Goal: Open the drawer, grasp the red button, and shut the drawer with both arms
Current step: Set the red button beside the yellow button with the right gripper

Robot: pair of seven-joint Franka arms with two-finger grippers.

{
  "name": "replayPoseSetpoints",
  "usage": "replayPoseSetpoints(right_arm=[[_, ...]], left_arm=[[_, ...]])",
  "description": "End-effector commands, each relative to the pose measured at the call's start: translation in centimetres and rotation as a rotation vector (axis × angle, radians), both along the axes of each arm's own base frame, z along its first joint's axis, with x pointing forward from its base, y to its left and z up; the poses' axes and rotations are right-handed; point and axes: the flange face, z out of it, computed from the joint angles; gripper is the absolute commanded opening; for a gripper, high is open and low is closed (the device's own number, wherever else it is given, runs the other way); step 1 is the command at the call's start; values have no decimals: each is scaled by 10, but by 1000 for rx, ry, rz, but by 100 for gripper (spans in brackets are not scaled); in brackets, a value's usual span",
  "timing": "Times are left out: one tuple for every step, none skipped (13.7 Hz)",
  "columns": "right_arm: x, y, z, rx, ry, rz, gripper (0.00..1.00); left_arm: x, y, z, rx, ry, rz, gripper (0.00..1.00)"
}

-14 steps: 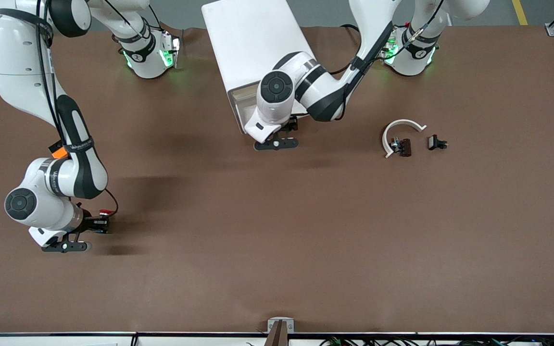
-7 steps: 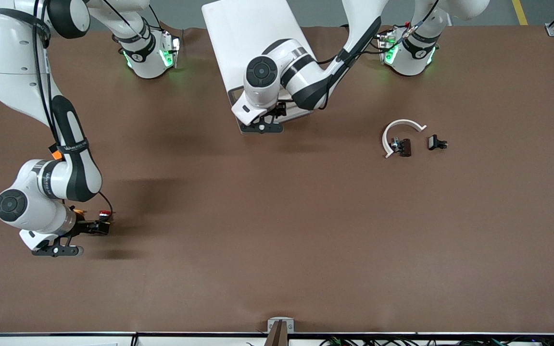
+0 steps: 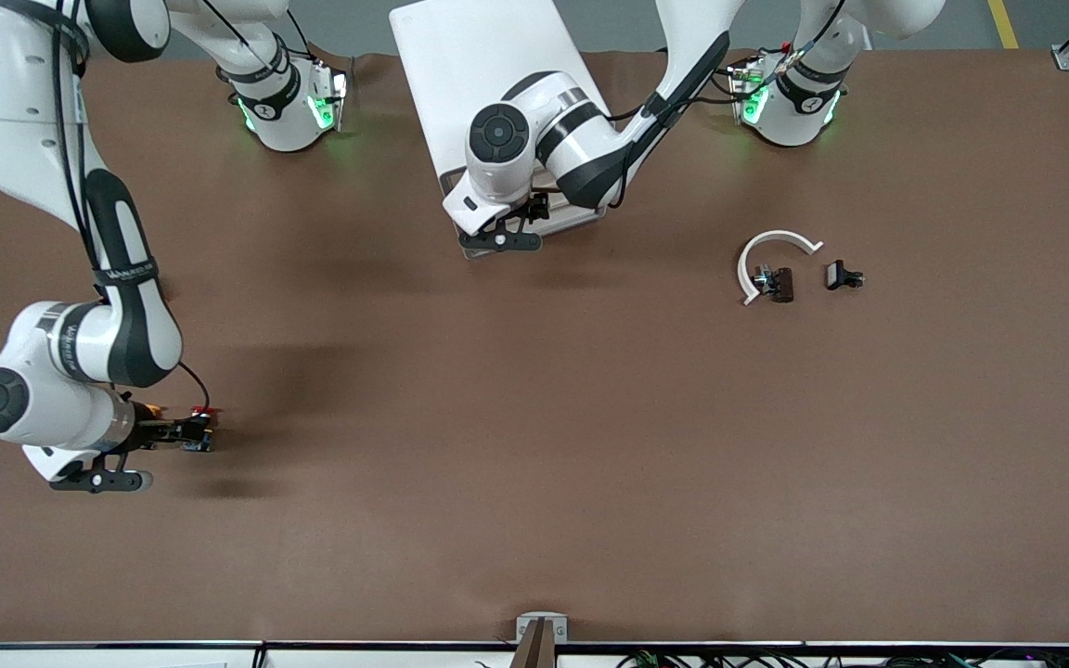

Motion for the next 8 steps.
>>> replayPoseSetpoints(right_arm=[[-25, 4, 88, 11, 22, -34, 100], [-34, 6, 114, 14, 33, -35, 100], [-43, 6, 139, 17, 42, -38, 100], [-53, 4, 165, 20, 43, -42, 100], [-61, 2, 185, 22, 39, -46, 100], [-70, 1, 208, 23, 25, -47, 100], [-78, 3, 228, 24, 14, -45, 100], [-85, 5, 241, 25, 17, -49, 100]], left_arm=[[17, 11, 9, -9, -3, 18, 100], [33, 21, 15, -16, -10, 46, 100], [47, 31, 22, -23, -18, 72, 100], [66, 46, 30, -29, -31, 106, 100], [85, 61, 36, -33, -38, 143, 100], [104, 78, 40, -35, -47, 177, 100], [125, 98, 49, -41, -60, 219, 100], [142, 117, 54, -42, -67, 257, 100]])
